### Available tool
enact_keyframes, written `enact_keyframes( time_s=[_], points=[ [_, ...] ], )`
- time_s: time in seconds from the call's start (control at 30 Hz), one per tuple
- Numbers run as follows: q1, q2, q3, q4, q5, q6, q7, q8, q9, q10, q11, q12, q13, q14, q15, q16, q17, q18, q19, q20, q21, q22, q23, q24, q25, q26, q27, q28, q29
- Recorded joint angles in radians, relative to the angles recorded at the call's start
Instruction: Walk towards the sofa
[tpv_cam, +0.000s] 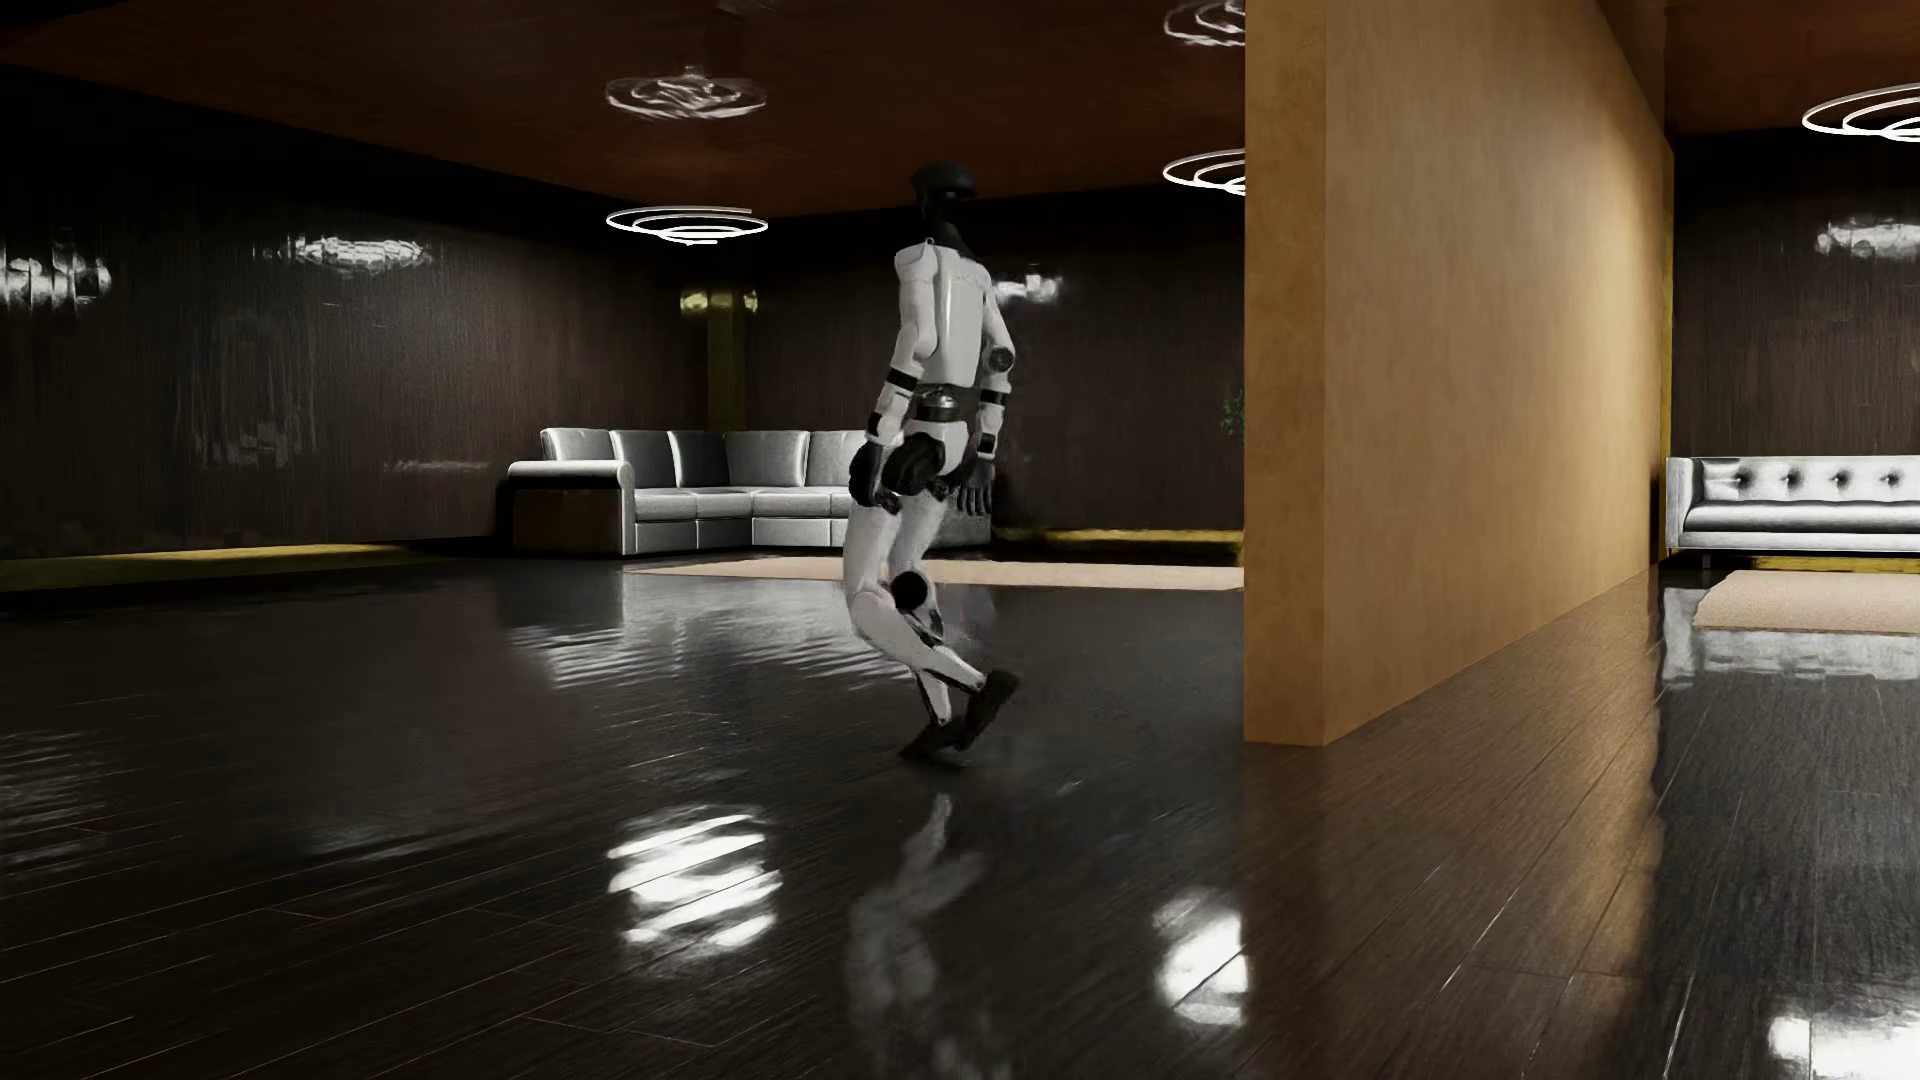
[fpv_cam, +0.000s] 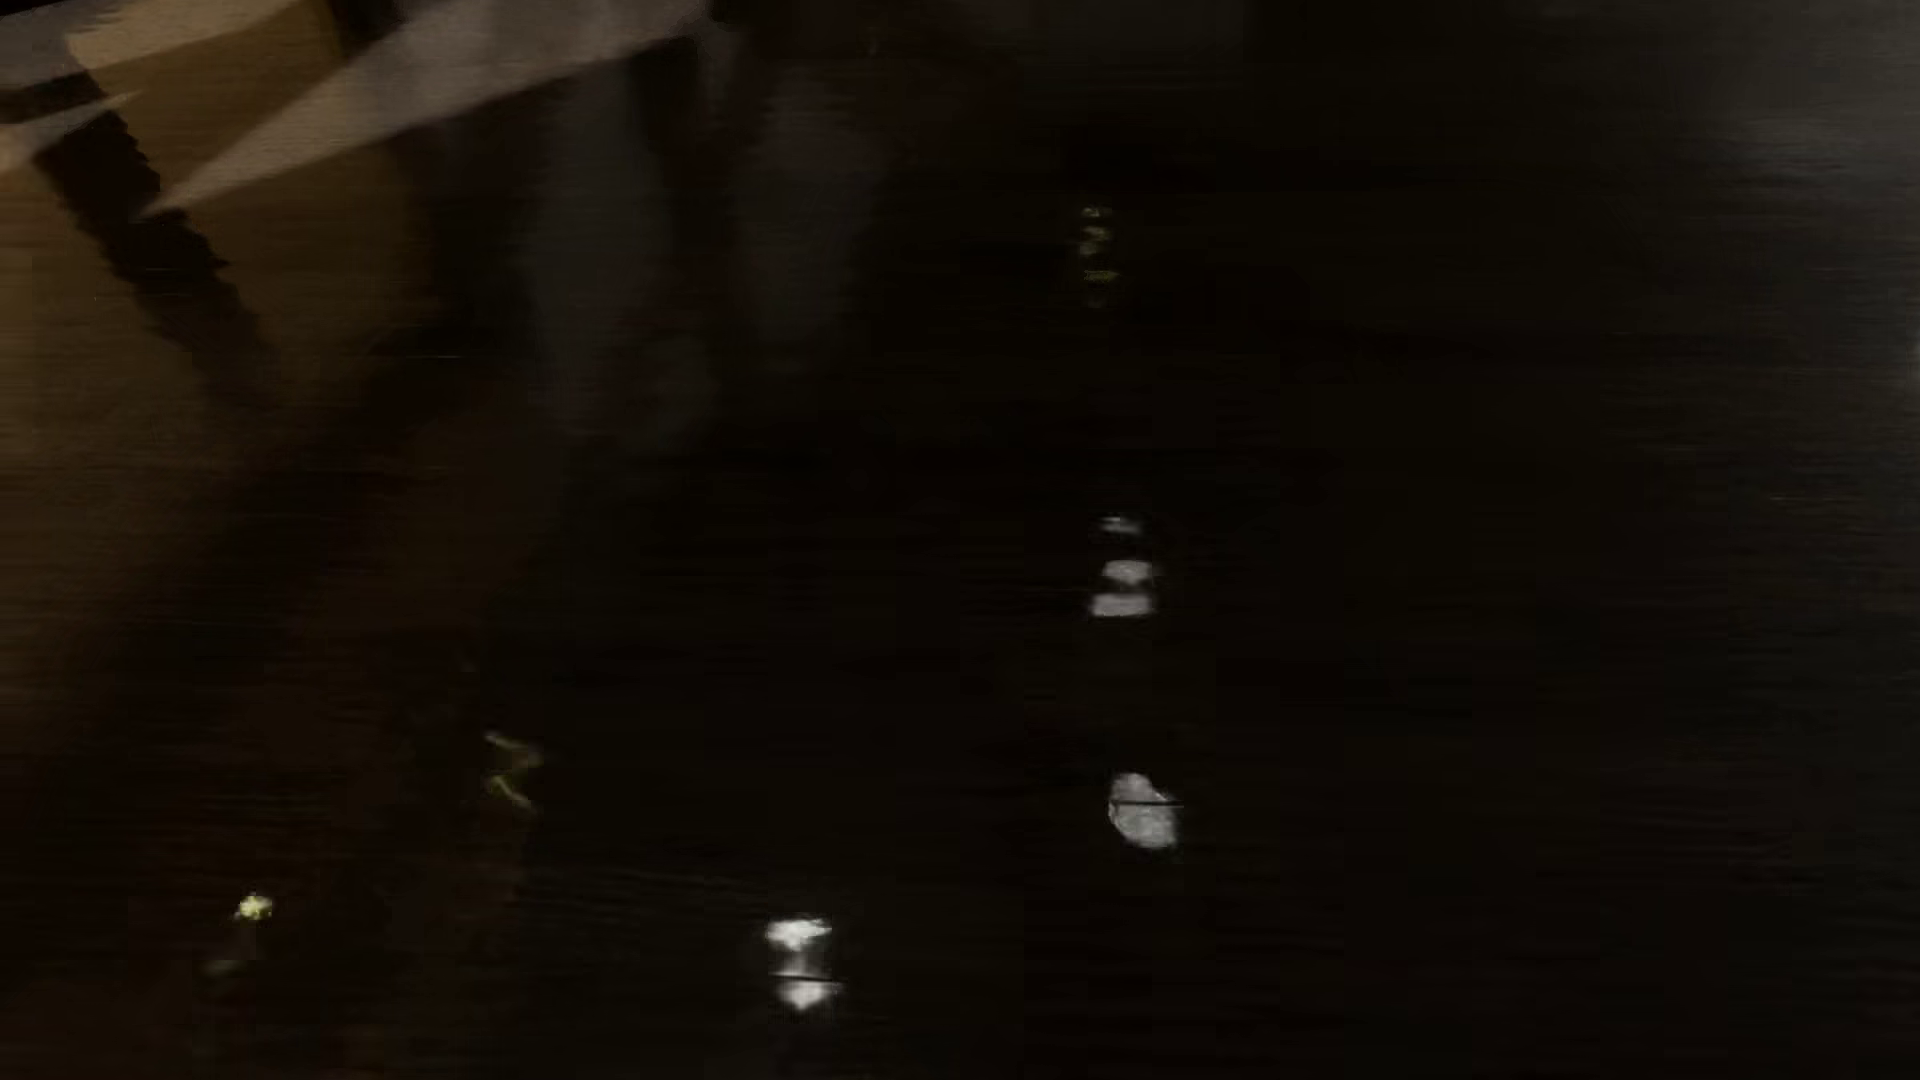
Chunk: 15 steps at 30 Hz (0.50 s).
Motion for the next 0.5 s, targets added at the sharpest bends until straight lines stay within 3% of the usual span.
enact_keyframes(
  time_s=[0.07, 0.17, 0.2, 0.27, 0.3, 0.33, 0.37, 0.4, 0.43, 0.5],
  points=[
    [-0.122, 0.168, 0.115, -0.022, -0.020, -0.030, 0.000, 0.000, 0.013, -0.230, -0.057, 0.026, -0.057, -0.067, -0.126, -0.001, -0.011, 0.000, 0.000, -0.049, -0.006, 0.025, -0.005, 0.000, 0.000, 0.000, 0.000, 0.000, 0.000],
    [-0.257, 0.342, 0.214, -0.029, -0.052, -0.082, 0.000, 0.000, -0.019, -0.756, -0.148, 0.086, -0.128, 0.020, -0.336, 0.015, -0.021, 0.000, 0.000, -0.010, -0.106, 0.021, -0.081, 0.000, 0.000, 0.000, 0.000, 0.000, 0.000],
    [-0.296, 0.392, 0.238, -0.016, -0.066, -0.094, 0.000, 0.000, -0.031, -0.808, -0.152, 0.100, -0.136, 0.044, -0.377, 0.018, -0.029, 0.000, 0.000, 0.004, -0.143, 0.027, -0.116, 0.000, 0.000, 0.000, 0.000, 0.000, 0.000],
    [-0.334, 0.463, 0.307, 0.001, -0.082, -0.137, 0.000, 0.000, -0.039, -0.688, -0.064, 0.129, -0.145, 0.104, -0.391, 0.033, -0.029, 0.000, 0.000, -0.004, -0.157, 0.047, -0.138, 0.000, 0.000, 0.000, 0.000, 0.000, 0.000],
    [-0.363, 0.439, 0.323, -0.025, -0.107, -0.171, 0.000, 0.000, -0.045, -0.573, 0.077, 0.139, -0.147, 0.138, -0.260, 0.023, -0.024, 0.000, 0.000, 0.041, -0.230, 0.062, -0.169, 0.000, 0.000, 0.000, 0.000, 0.000, 0.000],
    [-0.322, 0.385, 0.325, -0.035, -0.122, -0.201, 0.000, 0.000, -0.034, -0.504, 0.287, 0.124, -0.138, 0.104, -0.036, 0.027, 0.005, 0.000, 0.000, 0.004, -0.171, 0.106, -0.117, 0.000, 0.000, 0.000, 0.000, 0.000, 0.000],
    [-0.284, 0.294, 0.287, -0.037, -0.128, -0.203, 0.000, 0.000, -0.026, -0.470, 0.491, 0.109, -0.140, 0.054, 0.118, 0.018, 0.013, 0.000, 0.000, -0.002, -0.148, 0.132, -0.106, 0.000, 0.000, 0.000, 0.000, 0.000, 0.000],
    [-0.221, 0.192, 0.241, -0.036, -0.148, -0.206, 0.000, 0.000, -0.018, -0.480, 0.617, 0.097, -0.144, 0.020, 0.175, 0.004, 0.022, 0.000, 0.000, -0.008, -0.105, 0.143, -0.095, 0.000, 0.000, 0.000, 0.000, 0.000, 0.000],
    [-0.133, 0.091, 0.197, -0.007, -0.137, -0.181, 0.000, 0.000, -0.011, -0.519, 0.650, 0.091, -0.133, 0.007, 0.181, -0.010, 0.029, 0.000, 0.000, -0.015, -0.081, 0.132, -0.090, 0.000, 0.000, 0.000, 0.000, 0.000, 0.000],
    [0.049, -0.120, 0.088, 0.025, -0.130, -0.143, 0.000, 0.000, -0.011, -0.631, 0.497, 0.095, -0.094, -0.052, 0.206, -0.012, 0.051, 0.000, 0.000, -0.043, -0.088, 0.049, -0.058, 0.000, 0.000, 0.000, 0.000, 0.000, 0.000]
  ],
)
